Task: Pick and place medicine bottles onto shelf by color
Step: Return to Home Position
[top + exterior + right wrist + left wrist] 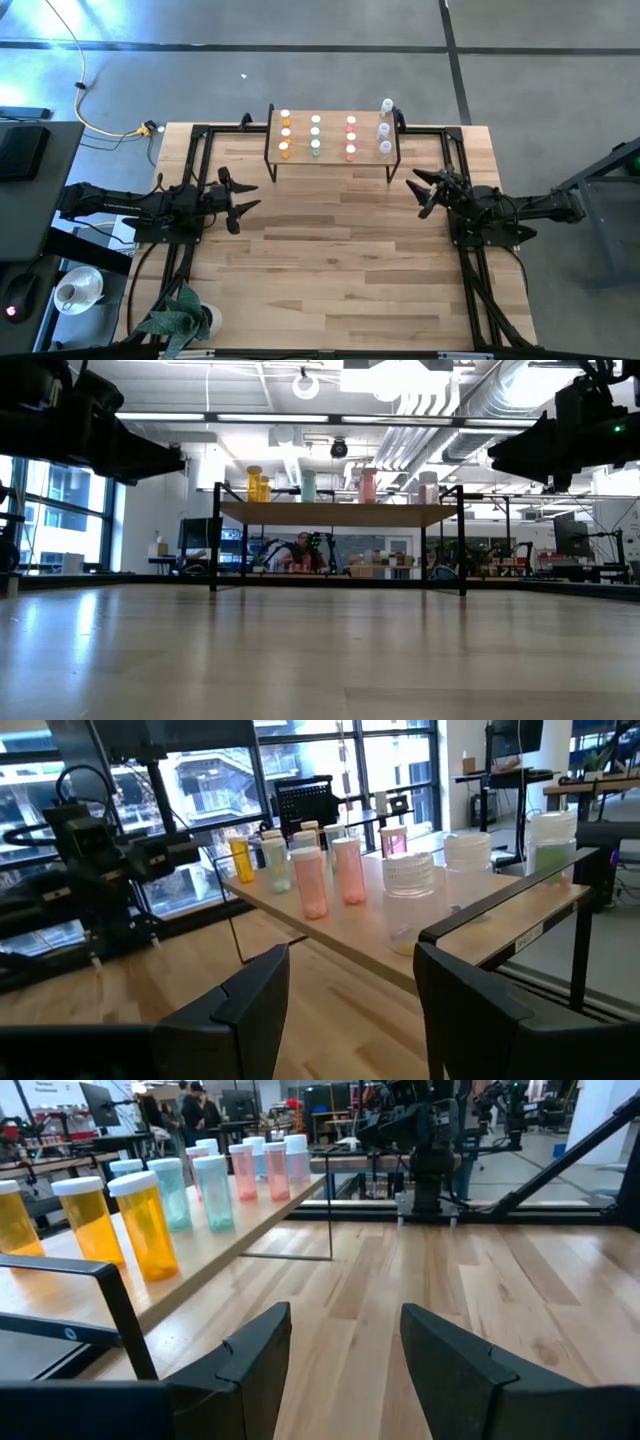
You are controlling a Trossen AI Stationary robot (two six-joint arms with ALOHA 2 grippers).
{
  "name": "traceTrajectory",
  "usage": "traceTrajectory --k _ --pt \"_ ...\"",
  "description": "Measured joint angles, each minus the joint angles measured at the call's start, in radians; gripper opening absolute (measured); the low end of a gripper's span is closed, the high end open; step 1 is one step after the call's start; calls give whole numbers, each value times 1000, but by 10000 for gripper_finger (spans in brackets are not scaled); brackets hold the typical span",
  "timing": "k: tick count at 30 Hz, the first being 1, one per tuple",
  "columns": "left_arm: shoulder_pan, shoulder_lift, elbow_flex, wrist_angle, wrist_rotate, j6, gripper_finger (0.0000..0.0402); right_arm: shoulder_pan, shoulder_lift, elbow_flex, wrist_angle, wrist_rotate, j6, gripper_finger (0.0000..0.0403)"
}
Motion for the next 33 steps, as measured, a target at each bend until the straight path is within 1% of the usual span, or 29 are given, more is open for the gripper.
traceTrajectory --k 5,8,20,33 --pt "-10 -3 0 -6 -4 0 179 0 0 0 0 0 -18 206" --pt "-31 -31 0 -9 -10 0 179 0 0 0 -1 0 -18 206" --pt "-40 -229 0 -30 -4 0 179 0 0 0 -14 -4 -18 206" --pt "-40 -286 0 -30 -3 0 179 0 0 0 -15 -4 -18 206"
